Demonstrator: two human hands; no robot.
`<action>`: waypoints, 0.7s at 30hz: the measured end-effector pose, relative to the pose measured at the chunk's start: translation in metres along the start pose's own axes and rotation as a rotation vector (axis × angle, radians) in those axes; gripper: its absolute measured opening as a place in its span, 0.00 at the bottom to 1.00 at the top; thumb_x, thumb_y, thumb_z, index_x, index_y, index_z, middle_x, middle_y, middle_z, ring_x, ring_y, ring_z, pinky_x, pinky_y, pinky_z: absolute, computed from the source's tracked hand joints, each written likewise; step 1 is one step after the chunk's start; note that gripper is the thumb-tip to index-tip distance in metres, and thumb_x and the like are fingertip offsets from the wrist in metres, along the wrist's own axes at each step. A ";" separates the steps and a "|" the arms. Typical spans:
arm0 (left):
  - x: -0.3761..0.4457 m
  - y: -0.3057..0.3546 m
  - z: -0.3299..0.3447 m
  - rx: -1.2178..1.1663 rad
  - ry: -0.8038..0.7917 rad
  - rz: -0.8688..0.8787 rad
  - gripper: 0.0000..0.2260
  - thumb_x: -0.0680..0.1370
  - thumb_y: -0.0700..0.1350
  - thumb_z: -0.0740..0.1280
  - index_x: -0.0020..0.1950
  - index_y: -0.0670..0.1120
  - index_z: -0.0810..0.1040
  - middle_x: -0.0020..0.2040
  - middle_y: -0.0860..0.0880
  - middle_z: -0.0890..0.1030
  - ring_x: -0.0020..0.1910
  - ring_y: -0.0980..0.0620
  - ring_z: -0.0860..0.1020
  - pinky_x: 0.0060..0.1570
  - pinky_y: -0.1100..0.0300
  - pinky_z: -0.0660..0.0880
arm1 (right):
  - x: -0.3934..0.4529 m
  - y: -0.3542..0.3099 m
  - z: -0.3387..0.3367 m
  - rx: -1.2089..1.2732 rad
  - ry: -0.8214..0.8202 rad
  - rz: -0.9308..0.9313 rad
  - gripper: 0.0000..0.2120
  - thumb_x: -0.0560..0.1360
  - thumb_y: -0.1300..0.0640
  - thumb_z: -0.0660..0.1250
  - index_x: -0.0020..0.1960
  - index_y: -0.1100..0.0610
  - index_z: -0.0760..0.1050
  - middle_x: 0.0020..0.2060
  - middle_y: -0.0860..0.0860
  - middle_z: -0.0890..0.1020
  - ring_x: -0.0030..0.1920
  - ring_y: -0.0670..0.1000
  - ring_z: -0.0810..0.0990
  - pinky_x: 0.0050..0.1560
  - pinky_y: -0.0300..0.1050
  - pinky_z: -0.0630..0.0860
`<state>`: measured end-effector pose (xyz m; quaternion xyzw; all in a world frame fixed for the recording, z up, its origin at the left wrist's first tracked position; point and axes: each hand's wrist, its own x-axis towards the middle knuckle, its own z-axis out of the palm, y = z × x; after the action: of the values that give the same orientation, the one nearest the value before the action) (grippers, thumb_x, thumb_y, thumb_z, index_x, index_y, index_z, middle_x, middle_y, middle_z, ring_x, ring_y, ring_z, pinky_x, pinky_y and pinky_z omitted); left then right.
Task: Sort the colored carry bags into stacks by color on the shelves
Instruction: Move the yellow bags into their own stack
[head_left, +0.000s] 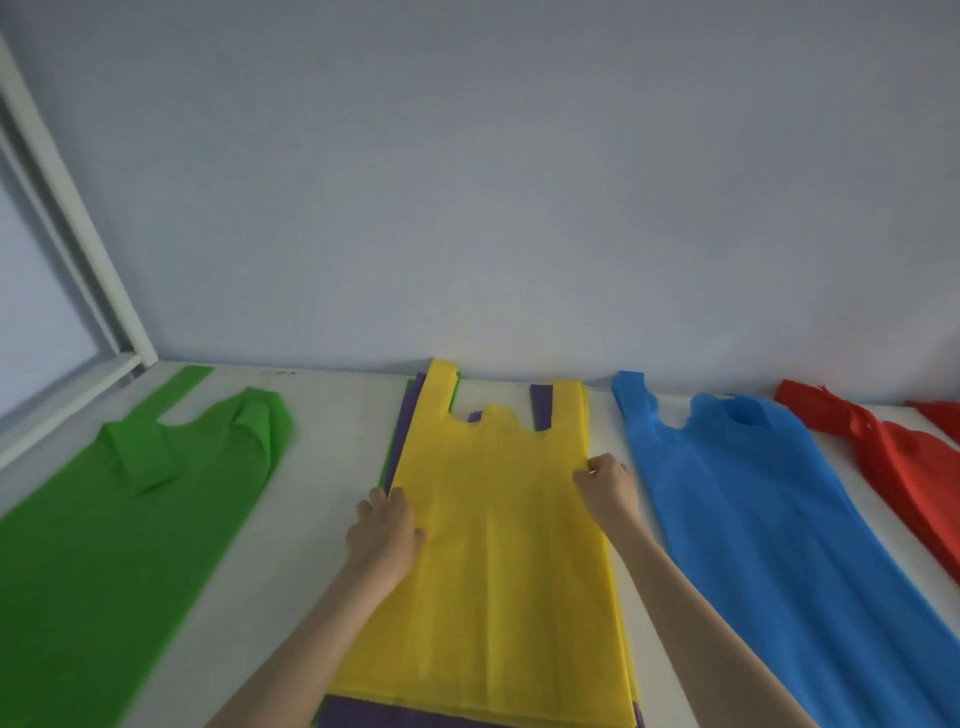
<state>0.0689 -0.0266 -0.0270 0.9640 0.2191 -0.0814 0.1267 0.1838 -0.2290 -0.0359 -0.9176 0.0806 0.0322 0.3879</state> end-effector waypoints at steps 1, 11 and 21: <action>0.000 0.000 -0.001 -0.004 0.001 0.004 0.19 0.80 0.50 0.59 0.67 0.41 0.64 0.66 0.43 0.66 0.65 0.45 0.68 0.60 0.54 0.71 | -0.001 -0.004 0.001 0.016 0.008 -0.032 0.15 0.76 0.62 0.60 0.62 0.65 0.70 0.59 0.60 0.74 0.52 0.55 0.73 0.48 0.44 0.68; 0.006 -0.007 -0.004 -0.089 -0.051 0.005 0.18 0.80 0.49 0.59 0.67 0.42 0.64 0.65 0.43 0.67 0.64 0.45 0.68 0.59 0.53 0.72 | -0.007 -0.028 0.010 -0.004 -0.068 -0.106 0.14 0.75 0.65 0.58 0.61 0.64 0.69 0.57 0.62 0.77 0.54 0.60 0.76 0.44 0.42 0.66; 0.006 -0.008 -0.008 -0.199 -0.054 0.004 0.17 0.81 0.49 0.57 0.64 0.40 0.66 0.63 0.41 0.69 0.64 0.44 0.69 0.60 0.53 0.71 | 0.004 -0.015 -0.023 0.020 -0.047 0.053 0.20 0.76 0.65 0.54 0.68 0.62 0.63 0.48 0.57 0.74 0.46 0.57 0.75 0.42 0.46 0.71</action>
<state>0.0714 -0.0148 -0.0225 0.9445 0.2208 -0.0848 0.2279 0.1898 -0.2357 -0.0104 -0.9101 0.0959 0.0633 0.3981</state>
